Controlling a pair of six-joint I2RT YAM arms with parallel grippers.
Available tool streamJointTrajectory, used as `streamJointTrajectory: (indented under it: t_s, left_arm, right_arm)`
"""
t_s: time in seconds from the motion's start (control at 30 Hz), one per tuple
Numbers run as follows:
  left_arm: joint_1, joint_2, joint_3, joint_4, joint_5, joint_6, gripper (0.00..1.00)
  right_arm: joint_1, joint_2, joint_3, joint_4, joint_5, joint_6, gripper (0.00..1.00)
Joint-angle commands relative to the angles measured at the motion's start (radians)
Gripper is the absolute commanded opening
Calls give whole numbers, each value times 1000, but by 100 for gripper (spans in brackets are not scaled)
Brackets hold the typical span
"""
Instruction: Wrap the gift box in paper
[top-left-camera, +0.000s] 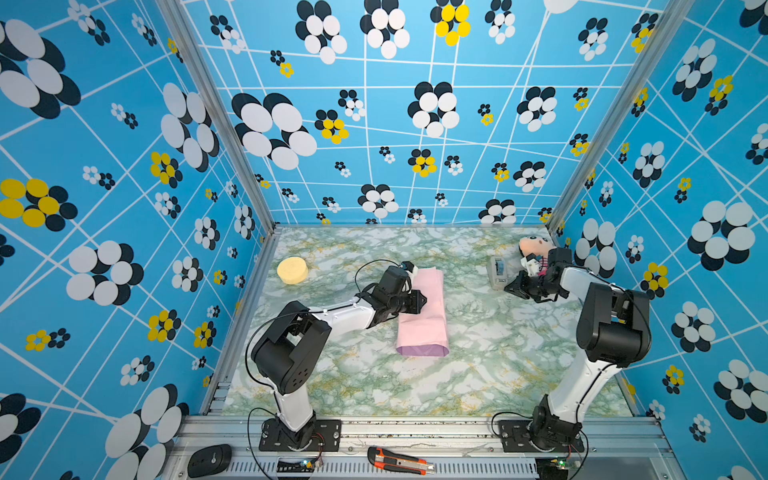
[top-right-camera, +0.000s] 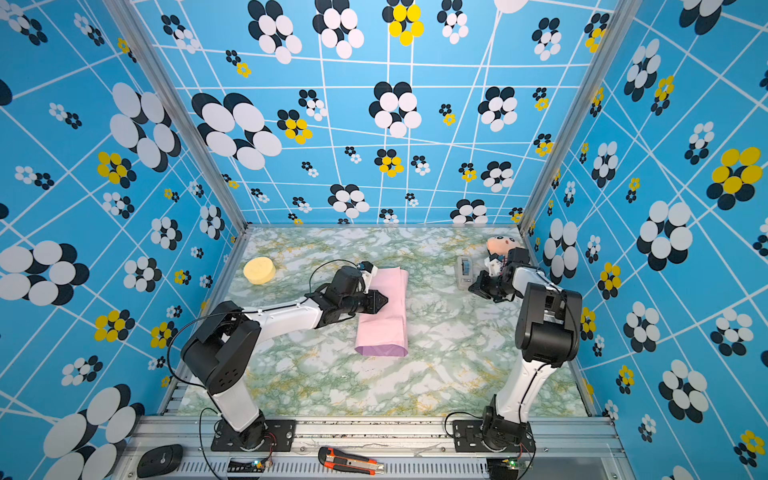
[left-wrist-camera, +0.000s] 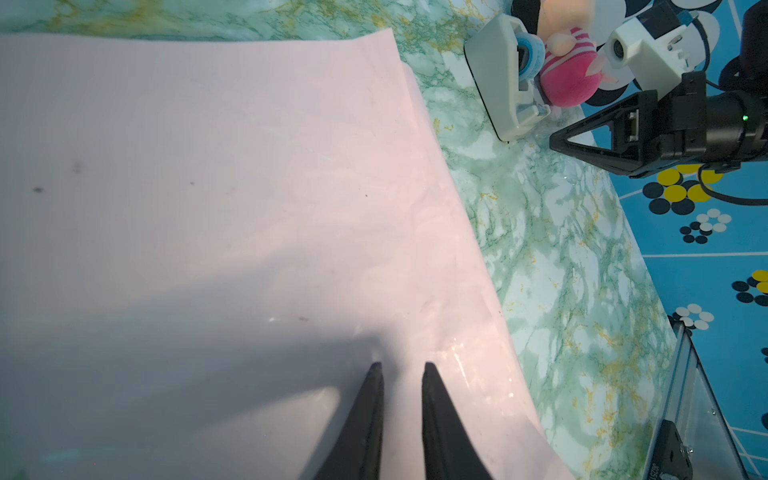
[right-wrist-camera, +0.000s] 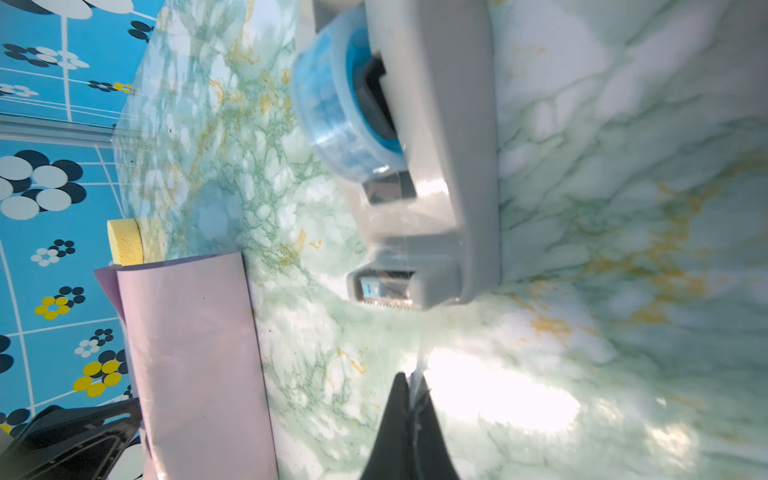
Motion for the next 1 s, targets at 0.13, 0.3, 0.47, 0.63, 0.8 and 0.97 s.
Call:
streamJointTrajectory:
  t_s: [0.13,0.3,0.47,0.63,0.8,0.97]
  left_arm:
    - [0,22,-27,-122,-35,12,21]
    - [0,17,-31,-119,-35,16,21]
    - [-1,25,-24,-108,-28,13,21]
    - [-1,24,-22,-105,-22,15,21]
    - [-2,25,-20,-105,-17,18,21]
    - [-1,23,-20,-105,-15,18,21]
  right_arm:
    - [72,-283,-109,17,72,10,0]
    - [119,-465,-193,85,95,35,0]
    - [252,-689,-347,273,148,29,0]
    - [314,-776,-419,349,113,-22,0]
    - [424,-784,-416,311,165,-234,0]
    - [559,-759,-420,347,331,-512,0]
